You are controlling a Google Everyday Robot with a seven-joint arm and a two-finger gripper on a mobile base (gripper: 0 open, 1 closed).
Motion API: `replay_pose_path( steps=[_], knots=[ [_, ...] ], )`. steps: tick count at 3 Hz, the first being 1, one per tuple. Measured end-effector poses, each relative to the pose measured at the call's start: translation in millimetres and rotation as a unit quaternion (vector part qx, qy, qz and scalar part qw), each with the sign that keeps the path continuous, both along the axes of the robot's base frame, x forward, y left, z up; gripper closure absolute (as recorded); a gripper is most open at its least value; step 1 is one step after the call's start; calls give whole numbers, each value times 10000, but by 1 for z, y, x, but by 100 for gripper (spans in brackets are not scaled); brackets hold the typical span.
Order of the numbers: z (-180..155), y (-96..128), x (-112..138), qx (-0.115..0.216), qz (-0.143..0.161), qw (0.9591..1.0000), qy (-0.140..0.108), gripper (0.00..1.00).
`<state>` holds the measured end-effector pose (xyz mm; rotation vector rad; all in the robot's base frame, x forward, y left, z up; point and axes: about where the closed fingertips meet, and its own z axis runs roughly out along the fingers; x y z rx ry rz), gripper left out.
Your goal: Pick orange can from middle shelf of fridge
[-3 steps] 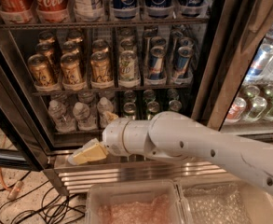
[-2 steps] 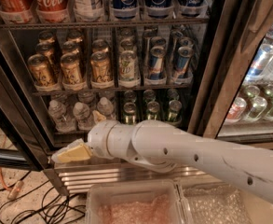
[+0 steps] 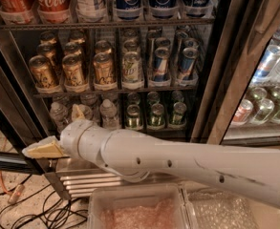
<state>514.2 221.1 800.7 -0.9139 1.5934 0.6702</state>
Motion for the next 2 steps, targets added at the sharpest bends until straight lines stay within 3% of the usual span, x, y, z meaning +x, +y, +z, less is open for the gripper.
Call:
replay_pose_path(
  steps=[1, 2],
  knots=[
    [13, 23, 3, 83, -235, 9993, -281, 0],
    [13, 23, 3, 83, -235, 9993, -281, 0]
  ],
)
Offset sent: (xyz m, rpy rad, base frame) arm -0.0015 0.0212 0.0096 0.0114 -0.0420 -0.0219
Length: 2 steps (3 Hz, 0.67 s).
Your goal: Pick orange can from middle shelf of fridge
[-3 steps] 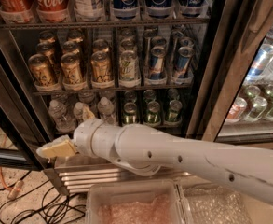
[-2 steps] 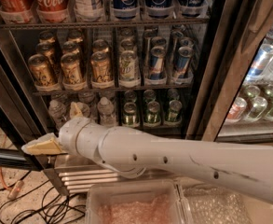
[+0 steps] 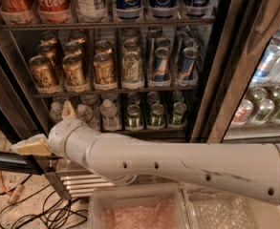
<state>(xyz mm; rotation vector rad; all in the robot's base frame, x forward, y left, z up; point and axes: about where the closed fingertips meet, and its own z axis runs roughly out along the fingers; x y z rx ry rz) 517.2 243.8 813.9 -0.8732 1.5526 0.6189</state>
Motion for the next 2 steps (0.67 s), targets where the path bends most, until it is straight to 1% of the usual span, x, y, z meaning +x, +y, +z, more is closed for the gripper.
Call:
replay_pose_path(
  steps=[1, 2],
  knots=[
    [-3, 10, 9, 203, -95, 9997, -63, 0],
    [-4, 26, 26, 393, -311, 9984, -245, 0]
  ],
)
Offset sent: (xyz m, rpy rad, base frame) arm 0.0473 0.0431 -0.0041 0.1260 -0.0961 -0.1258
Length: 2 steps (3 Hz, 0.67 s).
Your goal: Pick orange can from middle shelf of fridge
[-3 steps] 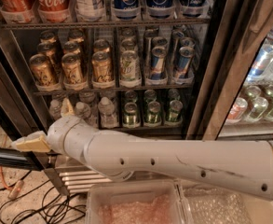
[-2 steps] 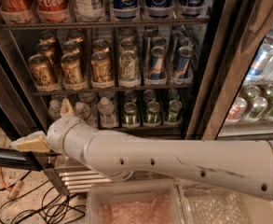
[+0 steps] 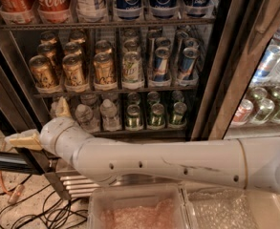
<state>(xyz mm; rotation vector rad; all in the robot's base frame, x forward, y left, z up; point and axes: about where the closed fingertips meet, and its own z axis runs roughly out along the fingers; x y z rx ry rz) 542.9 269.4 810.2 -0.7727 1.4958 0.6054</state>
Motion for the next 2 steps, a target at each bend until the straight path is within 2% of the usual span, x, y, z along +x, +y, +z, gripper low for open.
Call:
replay_pose_path(
  steps=[1, 2],
  knots=[
    [3, 6, 12, 63, -405, 9990, -187, 0],
    [10, 7, 25, 60, -857, 9957, -345, 0]
  ],
)
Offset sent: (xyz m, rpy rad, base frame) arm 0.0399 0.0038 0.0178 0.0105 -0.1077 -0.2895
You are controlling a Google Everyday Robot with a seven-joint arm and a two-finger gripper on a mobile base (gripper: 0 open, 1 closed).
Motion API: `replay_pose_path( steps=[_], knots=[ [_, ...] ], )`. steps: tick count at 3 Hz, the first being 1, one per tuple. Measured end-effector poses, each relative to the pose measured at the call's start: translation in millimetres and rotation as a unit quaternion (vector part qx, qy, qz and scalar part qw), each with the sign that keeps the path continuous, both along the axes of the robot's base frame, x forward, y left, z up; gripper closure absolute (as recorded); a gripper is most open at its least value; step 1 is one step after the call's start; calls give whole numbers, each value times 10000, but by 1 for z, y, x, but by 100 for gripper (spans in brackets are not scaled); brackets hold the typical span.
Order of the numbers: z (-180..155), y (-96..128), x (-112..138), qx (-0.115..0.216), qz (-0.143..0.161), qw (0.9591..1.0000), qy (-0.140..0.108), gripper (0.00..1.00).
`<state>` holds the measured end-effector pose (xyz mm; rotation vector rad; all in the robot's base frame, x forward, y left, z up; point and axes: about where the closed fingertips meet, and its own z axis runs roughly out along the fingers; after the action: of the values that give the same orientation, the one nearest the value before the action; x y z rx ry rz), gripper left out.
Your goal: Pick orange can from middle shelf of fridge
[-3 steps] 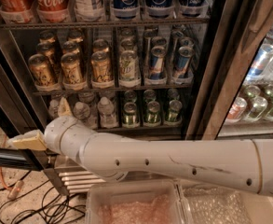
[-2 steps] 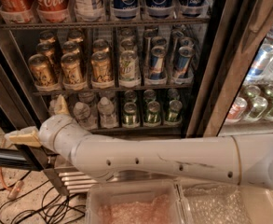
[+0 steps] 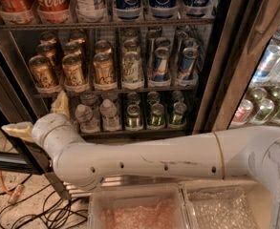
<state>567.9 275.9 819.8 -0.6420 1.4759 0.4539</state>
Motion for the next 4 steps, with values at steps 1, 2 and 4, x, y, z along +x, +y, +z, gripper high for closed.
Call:
replay_pose_path(
  steps=[1, 2, 4],
  knots=[
    [4, -1, 9, 73, -412, 9991, -84, 0],
    [4, -1, 9, 75, -415, 9991, -84, 0],
    [6, 3, 14, 273, -519, 9982, -107, 0]
  ],
)
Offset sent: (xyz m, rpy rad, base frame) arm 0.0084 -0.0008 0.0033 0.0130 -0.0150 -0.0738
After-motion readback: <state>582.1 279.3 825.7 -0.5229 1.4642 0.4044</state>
